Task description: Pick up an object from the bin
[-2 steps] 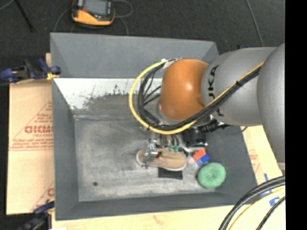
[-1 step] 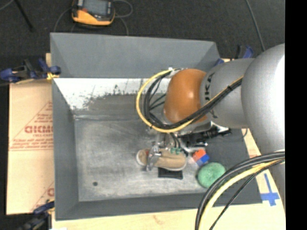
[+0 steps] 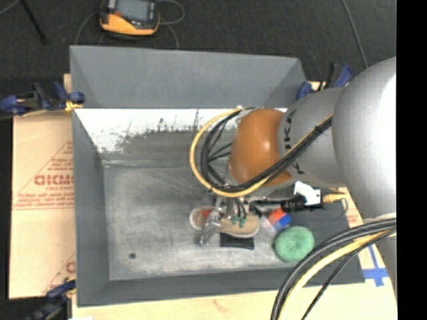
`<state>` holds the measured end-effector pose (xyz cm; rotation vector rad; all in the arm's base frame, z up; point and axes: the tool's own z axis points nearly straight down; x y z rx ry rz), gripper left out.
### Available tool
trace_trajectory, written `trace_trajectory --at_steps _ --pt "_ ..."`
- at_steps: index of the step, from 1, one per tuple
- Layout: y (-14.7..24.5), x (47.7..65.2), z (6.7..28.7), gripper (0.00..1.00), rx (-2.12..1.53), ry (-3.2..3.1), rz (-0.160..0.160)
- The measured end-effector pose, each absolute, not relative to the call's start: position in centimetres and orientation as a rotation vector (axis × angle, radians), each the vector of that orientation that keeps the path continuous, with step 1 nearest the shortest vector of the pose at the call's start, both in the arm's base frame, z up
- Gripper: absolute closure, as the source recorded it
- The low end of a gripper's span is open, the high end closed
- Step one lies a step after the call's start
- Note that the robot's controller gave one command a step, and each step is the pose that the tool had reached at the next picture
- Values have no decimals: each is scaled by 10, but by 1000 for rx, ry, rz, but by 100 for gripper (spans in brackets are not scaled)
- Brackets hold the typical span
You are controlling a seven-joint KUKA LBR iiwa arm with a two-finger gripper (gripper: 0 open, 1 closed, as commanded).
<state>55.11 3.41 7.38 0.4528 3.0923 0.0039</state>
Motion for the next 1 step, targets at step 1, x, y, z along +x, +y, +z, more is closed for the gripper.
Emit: trace_trajectory --at_steps 1 --pt "32 559 71 0 353 3120 0"
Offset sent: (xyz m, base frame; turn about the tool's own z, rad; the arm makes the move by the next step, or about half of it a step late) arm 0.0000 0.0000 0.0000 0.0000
